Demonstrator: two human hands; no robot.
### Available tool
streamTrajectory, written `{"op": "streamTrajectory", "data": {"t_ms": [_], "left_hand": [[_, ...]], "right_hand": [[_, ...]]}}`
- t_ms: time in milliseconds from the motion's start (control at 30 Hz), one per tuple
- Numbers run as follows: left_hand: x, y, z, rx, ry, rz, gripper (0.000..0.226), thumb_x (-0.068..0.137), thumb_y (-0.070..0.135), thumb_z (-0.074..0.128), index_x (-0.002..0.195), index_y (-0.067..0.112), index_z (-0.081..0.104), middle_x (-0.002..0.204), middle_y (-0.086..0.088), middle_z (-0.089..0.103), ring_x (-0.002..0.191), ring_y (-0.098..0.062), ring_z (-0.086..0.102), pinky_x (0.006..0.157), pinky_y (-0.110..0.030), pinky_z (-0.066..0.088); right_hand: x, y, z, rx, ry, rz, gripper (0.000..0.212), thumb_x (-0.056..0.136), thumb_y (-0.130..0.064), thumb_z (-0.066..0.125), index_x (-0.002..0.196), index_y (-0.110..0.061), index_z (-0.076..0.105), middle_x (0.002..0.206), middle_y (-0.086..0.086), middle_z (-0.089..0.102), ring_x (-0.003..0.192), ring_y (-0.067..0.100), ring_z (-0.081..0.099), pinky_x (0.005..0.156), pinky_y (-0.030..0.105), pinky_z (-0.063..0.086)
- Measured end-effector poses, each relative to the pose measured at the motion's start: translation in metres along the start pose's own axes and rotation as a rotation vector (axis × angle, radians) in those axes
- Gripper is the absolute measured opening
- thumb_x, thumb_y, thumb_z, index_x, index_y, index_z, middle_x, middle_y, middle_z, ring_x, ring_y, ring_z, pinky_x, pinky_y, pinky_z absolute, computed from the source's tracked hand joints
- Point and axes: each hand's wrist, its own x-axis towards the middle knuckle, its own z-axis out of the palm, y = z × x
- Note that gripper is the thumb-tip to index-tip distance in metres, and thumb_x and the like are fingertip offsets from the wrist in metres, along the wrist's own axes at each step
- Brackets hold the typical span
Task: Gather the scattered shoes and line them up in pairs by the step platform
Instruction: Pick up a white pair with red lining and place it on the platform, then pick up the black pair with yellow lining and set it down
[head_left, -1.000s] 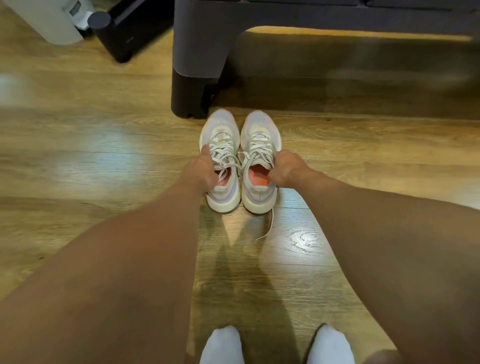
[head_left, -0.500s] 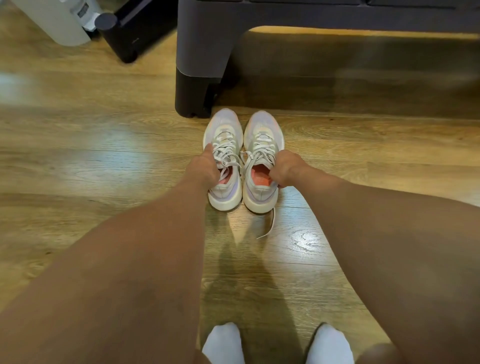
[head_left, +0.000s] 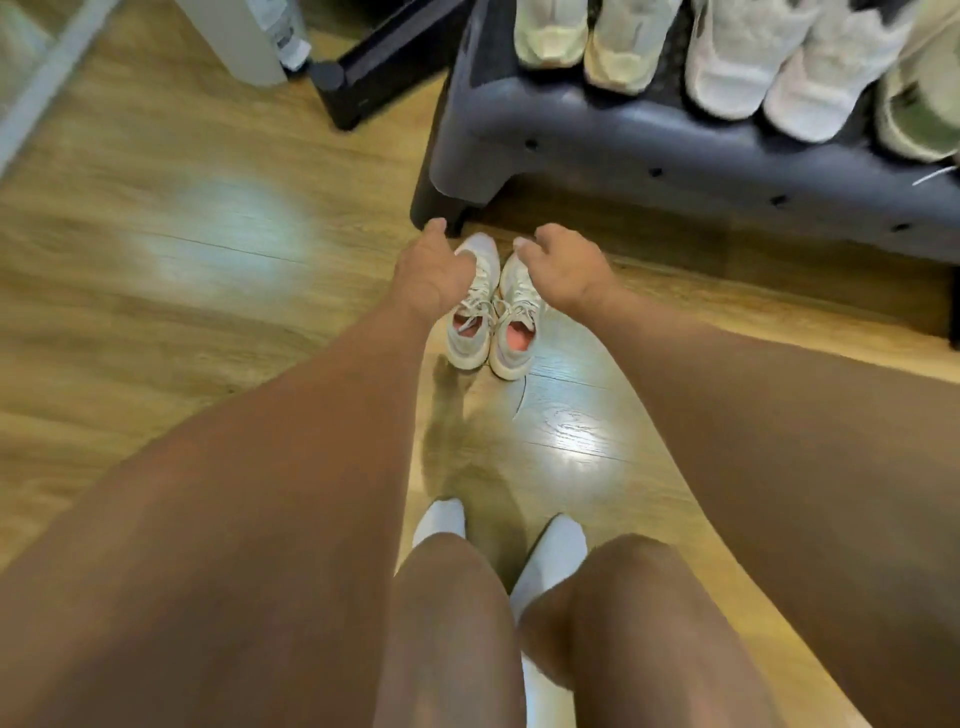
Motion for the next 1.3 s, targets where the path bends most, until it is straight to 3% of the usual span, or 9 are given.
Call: {"op": "streamTrajectory", "data": {"t_ms": [167,267,400,567,633,767,933,1133,1300], "left_hand": [[-0.135,0.072,-0.142,-0.056,0.073,0.014,0.054,0.096,0.03,0.049,0.147,0.02,0.034,0.147,-0.01,0.043,0.132,-0.03,0.042,0.105,-0.036,0.036],[-0.209,0.11,-0.219,-0.091,0.114,0.019,0.055,0.095,0.031,0.048,0.148,0.023,0.033,0.147,-0.009,0.042,0.131,-0.029,0.042,0.104,-0.036,0.037],[-0.29,0.133,-0.294,-0.103,0.209,0.048,0.05,0.093,0.029,0.046,0.142,0.021,0.042,0.141,-0.01,0.049,0.129,-0.03,0.044,0.104,-0.034,0.035],[-0.374,0.125,-0.348,-0.063,0.349,0.033,0.053,0.093,0.036,0.045,0.144,0.023,0.039,0.139,-0.011,0.051,0.128,-0.031,0.045,0.105,-0.038,0.037],[-0.407,0.113,-0.364,-0.063,0.402,0.011,0.055,0.093,0.037,0.045,0.146,0.024,0.037,0.145,-0.008,0.046,0.132,-0.03,0.042,0.108,-0.041,0.035],[-0.472,0.075,-0.39,-0.084,0.498,-0.062,0.055,0.092,0.036,0.045,0.146,0.023,0.038,0.145,-0.008,0.045,0.13,-0.029,0.044,0.107,-0.041,0.037],[-0.555,0.002,-0.425,-0.067,0.622,-0.186,0.055,0.095,0.042,0.042,0.146,0.021,0.037,0.15,-0.007,0.039,0.135,-0.029,0.038,0.109,-0.041,0.034],[-0.674,-0.131,-0.447,-0.08,0.743,-0.399,0.058,0.097,0.043,0.04,0.149,0.021,0.032,0.155,-0.005,0.032,0.14,-0.029,0.032,0.113,-0.046,0.03],[-0.787,-0.254,-0.447,-0.119,0.787,-0.593,0.055,0.094,0.044,0.041,0.145,0.024,0.04,0.149,-0.006,0.042,0.134,-0.032,0.04,0.108,-0.043,0.036]], "right_hand": [[-0.115,-0.122,-0.116,-0.023,-0.048,-0.128,0.056,0.099,-0.05,0.034,0.134,-0.009,0.05,0.137,0.01,0.053,0.125,0.029,0.048,0.097,0.036,0.037],[-0.178,-0.187,-0.171,-0.041,-0.051,-0.239,0.045,0.099,-0.049,0.035,0.111,-0.011,0.056,0.116,0.01,0.06,0.111,0.029,0.054,0.081,0.035,0.038],[-0.248,-0.251,-0.223,-0.132,-0.081,-0.378,0.058,0.097,-0.052,0.037,0.137,-0.01,0.046,0.137,0.014,0.052,0.125,0.032,0.047,0.095,0.036,0.037],[-0.314,-0.304,-0.256,-0.312,-0.079,-0.595,0.056,0.096,-0.053,0.038,0.131,-0.011,0.051,0.13,0.016,0.057,0.119,0.033,0.051,0.086,0.035,0.038],[-0.341,-0.321,-0.26,-0.365,-0.092,-0.69,0.058,0.096,-0.053,0.038,0.135,-0.01,0.048,0.135,0.016,0.054,0.123,0.033,0.049,0.093,0.037,0.038],[-0.401,-0.358,-0.253,-0.458,-0.138,-0.874,0.064,0.097,-0.054,0.036,0.145,-0.011,0.038,0.147,0.015,0.042,0.134,0.032,0.04,0.107,0.043,0.034],[-0.483,-0.411,-0.211,-0.589,-0.16,-1.08,0.062,0.097,-0.054,0.037,0.142,-0.012,0.042,0.144,0.014,0.046,0.131,0.031,0.043,0.105,0.043,0.036],[-0.608,-0.462,-0.108,-0.683,-0.263,-1.336,0.059,0.097,-0.053,0.038,0.138,-0.011,0.046,0.138,0.015,0.05,0.126,0.032,0.047,0.102,0.043,0.04],[-0.73,-0.482,-0.01,-0.786,-0.344,-1.52,0.057,0.097,-0.052,0.038,0.135,-0.013,0.05,0.138,0.012,0.051,0.125,0.031,0.047,0.1,0.042,0.041]]}}
